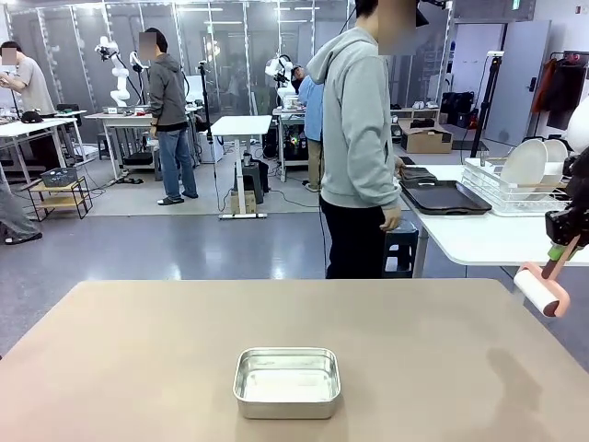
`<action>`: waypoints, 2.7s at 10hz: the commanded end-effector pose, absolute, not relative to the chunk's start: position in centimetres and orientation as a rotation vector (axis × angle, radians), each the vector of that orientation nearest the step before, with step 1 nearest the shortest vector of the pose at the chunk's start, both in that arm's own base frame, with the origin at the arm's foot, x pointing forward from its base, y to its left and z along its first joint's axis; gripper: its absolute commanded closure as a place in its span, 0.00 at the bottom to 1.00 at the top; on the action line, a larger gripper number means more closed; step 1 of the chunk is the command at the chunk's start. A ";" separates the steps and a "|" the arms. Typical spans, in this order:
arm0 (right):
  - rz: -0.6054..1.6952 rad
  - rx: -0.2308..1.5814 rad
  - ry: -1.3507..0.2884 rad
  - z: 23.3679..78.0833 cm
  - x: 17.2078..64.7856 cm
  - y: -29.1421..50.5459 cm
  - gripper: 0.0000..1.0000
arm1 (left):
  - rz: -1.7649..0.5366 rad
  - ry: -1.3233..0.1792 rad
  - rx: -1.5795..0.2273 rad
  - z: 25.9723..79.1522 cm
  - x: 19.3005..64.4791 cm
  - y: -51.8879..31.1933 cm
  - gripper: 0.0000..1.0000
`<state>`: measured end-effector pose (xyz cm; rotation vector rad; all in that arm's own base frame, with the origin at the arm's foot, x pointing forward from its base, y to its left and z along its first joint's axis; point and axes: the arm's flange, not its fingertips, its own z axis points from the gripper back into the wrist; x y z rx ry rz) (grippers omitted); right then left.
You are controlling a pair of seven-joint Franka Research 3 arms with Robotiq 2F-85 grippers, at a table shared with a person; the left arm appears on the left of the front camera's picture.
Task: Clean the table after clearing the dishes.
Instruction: Place the Lint Roller back on top of the Airtight Container.
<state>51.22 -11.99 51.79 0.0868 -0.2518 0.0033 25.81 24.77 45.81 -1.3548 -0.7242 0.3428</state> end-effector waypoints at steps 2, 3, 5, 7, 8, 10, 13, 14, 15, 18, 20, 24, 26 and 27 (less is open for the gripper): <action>0.001 0.095 -0.266 52.1 51.1 -11.7 0.79 | 0.329 -0.736 -1.364 46.1 25.7 24.9 0.00; 0.001 0.095 -0.266 52.1 51.1 -11.7 0.79 | 0.329 -0.736 -1.364 46.1 25.7 24.9 0.00; 0.001 0.095 -0.266 52.1 51.1 -11.7 0.79 | 0.329 -0.736 -1.364 46.1 25.7 24.9 0.00; 0.245 0.083 -0.369 54.4 51.0 -9.3 0.79 | 0.329 -0.736 -1.364 46.1 25.7 24.9 0.00; 0.429 0.134 -0.453 56.8 50.5 -6.5 0.79 | 0.329 -0.736 -1.364 46.1 25.7 24.9 0.00; 0.747 0.134 -0.544 61.0 49.0 1.1 0.79 | 0.329 -0.736 -1.364 46.1 25.7 24.9 0.00; 1.263 0.121 -0.532 62.9 46.0 15.5 0.79 | 0.329 -0.736 -1.364 46.1 25.7 24.9 0.00; 1.381 0.121 -0.501 62.3 45.1 19.8 0.79 | 0.329 -0.736 -1.364 46.1 25.7 24.9 0.00; 1.482 0.125 -0.460 61.4 43.8 23.6 0.79 | 0.329 -0.736 -1.364 46.1 25.7 24.9 0.00; 1.750 0.054 -0.332 58.1 39.3 32.2 0.79 | 0.329 -0.736 -1.364 46.1 25.7 24.9 0.00; 1.731 0.056 -0.267 55.2 38.9 35.3 0.79 | 0.329 -0.736 -1.364 46.1 25.7 24.9 0.00; 1.765 0.080 -0.287 55.4 37.9 34.8 0.79 | 0.329 -0.736 -1.364 46.1 25.7 24.9 0.00; 1.765 0.080 -0.287 55.4 37.9 34.8 0.79 | 0.329 -0.736 -1.364 46.1 25.7 24.9 0.00; 1.754 0.075 -0.280 55.0 38.2 35.1 0.79 | 0.329 -0.736 -1.364 46.1 25.7 24.9 0.00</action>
